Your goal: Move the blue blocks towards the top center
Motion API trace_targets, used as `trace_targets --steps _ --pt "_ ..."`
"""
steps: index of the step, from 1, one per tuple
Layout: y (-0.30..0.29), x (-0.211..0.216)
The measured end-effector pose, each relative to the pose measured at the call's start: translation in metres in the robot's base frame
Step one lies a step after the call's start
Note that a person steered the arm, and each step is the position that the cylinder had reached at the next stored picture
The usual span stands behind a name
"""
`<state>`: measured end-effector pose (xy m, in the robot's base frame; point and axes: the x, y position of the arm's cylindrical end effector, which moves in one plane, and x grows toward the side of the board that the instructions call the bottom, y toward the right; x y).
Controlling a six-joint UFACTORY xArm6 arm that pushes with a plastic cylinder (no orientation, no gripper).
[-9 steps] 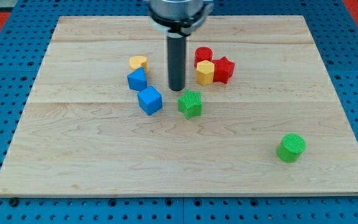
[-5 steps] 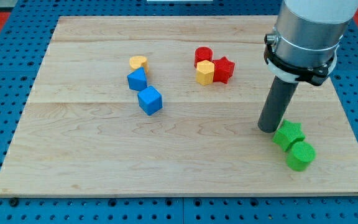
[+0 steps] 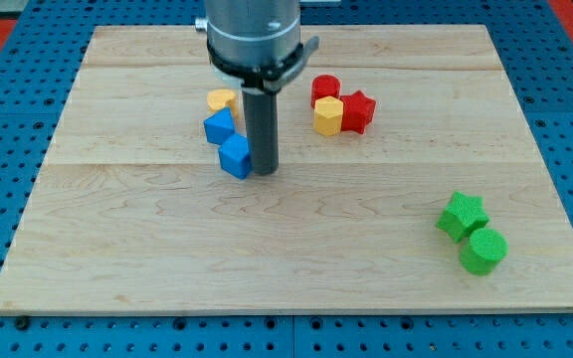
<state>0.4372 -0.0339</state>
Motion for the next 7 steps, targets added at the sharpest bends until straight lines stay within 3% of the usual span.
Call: trace_targets --steps 2,5,6,7 --pt "-0.027 0.003" --pt "-0.123 0.001" --pt "-0.170 -0.006" --pt "-0.162 -0.037"
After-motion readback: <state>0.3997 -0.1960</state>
